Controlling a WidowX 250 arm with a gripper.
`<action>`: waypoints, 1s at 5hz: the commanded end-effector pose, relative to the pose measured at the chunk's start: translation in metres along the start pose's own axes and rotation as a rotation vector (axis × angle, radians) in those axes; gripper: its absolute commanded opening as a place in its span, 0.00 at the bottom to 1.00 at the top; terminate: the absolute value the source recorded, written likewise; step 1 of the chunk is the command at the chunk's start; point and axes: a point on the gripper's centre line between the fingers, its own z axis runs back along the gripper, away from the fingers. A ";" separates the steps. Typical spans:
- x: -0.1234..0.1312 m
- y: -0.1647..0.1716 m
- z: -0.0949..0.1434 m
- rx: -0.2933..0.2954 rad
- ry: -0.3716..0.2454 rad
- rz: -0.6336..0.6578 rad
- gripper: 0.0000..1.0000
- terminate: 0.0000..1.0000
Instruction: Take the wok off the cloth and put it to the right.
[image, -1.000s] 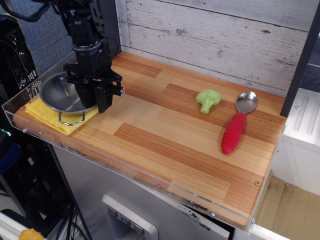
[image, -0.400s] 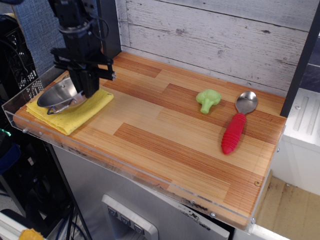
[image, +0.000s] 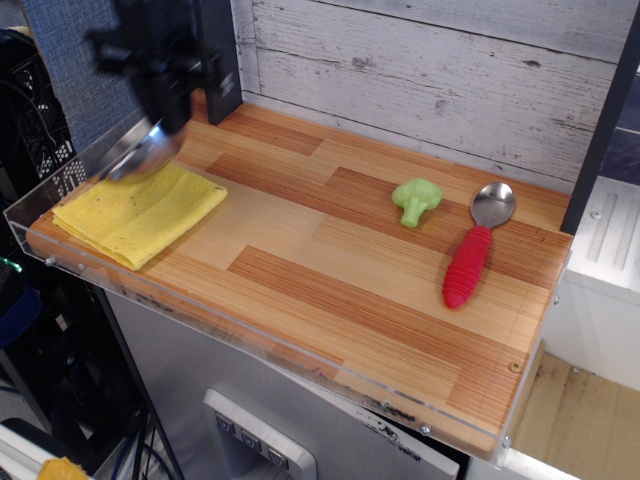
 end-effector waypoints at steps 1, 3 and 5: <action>0.058 -0.080 0.005 -0.045 -0.030 -0.267 0.00 0.00; 0.063 -0.112 -0.023 -0.041 0.041 -0.374 0.00 0.00; 0.047 -0.099 -0.057 -0.038 0.143 -0.322 0.00 0.00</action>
